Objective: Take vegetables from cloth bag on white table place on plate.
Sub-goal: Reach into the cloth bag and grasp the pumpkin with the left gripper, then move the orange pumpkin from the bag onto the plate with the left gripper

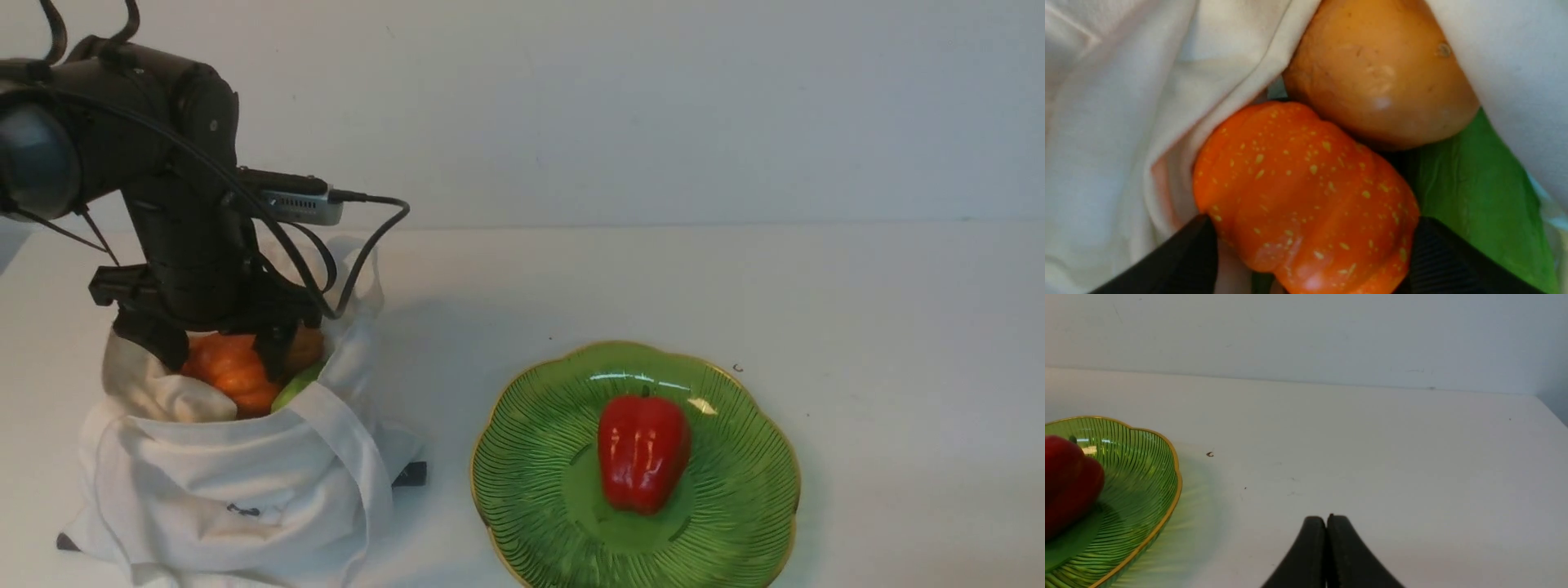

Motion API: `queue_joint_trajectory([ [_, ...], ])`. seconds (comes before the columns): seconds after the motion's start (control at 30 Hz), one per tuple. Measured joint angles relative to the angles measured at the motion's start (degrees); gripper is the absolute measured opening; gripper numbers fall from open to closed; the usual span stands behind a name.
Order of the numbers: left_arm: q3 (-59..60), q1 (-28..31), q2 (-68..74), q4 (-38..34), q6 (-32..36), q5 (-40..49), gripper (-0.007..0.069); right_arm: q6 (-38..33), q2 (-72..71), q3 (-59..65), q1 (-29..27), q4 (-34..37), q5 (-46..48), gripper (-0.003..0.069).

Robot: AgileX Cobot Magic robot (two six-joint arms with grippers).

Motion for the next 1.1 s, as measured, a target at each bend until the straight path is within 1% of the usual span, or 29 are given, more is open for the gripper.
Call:
queue_joint_trajectory([
  [0.03, 0.0, 0.0, 0.0, 0.1, 0.1, 0.0, 0.0526, 0.0, 0.0, 0.0, 0.0, 0.0, 0.0, -0.0015],
  [0.23, -1.2, 0.0, 0.0, 0.1, 0.7, 1.8, 0.0526, 0.0, 0.0, 0.0, 0.0, 0.0, 0.0, -0.0015],
  [0.27, -1.9, 0.0, -0.2, 0.1, 2.1, 2.8, 0.0526, 0.0, 0.0, 0.0, 0.0, 0.0, 0.0, -0.0015],
  [0.37, -2.8, 0.0, -1.5, 0.1, 3.8, 3.1, 0.0526, 0.0, 0.0, 0.0, 0.0, 0.0, 0.0, -0.0015],
  [0.53, -3.4, 0.0, -9.2, -1.5, 4.9, 3.4, 0.0526, 0.0, 0.0, 0.0, 0.0, 0.0, 0.0, -0.0015],
  [0.67, -3.7, 0.0, -14.8, -5.5, 5.9, 4.5, 0.0526, 0.0, 0.0, 0.0, 0.0, 0.0, 0.0, -0.0015],
  [0.77, -3.7, -0.8, -18.2, -11.9, 8.9, 4.7, 0.0526, 0.0, 0.0, 0.0, 0.0, 0.0, 0.0, -0.0015],
  [0.83, -3.7, -3.2, -19.2, -15.9, 11.3, 4.7, 0.0526, 0.0, 0.0, 0.0, 0.0, 0.0, 0.0, -0.0015],
  [0.9, -3.7, -6.4, -19.4, -18.4, 13.8, 4.7, 0.0526, 0.0, 0.0, 0.0, 0.0, 0.0, 0.0, -0.0015],
  [1.0, -3.7, -10.0, -19.1, -19.7, 14.6, 4.7, 0.0526, 0.0, 0.0, 0.0, 0.0, 0.0, 0.0, -0.0015],
  [1.03, -3.7, -14.0, -18.2, -20.1, 15.3, 4.7, 0.0526, 0.0, 0.0, 0.0, 0.0, 0.0, 0.0, -0.0015],
  [1.07, -3.7, -15.0, -17.9, -20.2, 15.3, 4.7, 0.0526, 0.0, 0.0, 0.0, 0.0, 0.0, 0.0, -0.0015],
  [1.1, -3.7, -19.0, -15.8, -20.0, 15.4, 4.7, 0.0526, 0.0, 0.0, 0.0, 0.0, 0.0, 0.0, -0.0015],
])
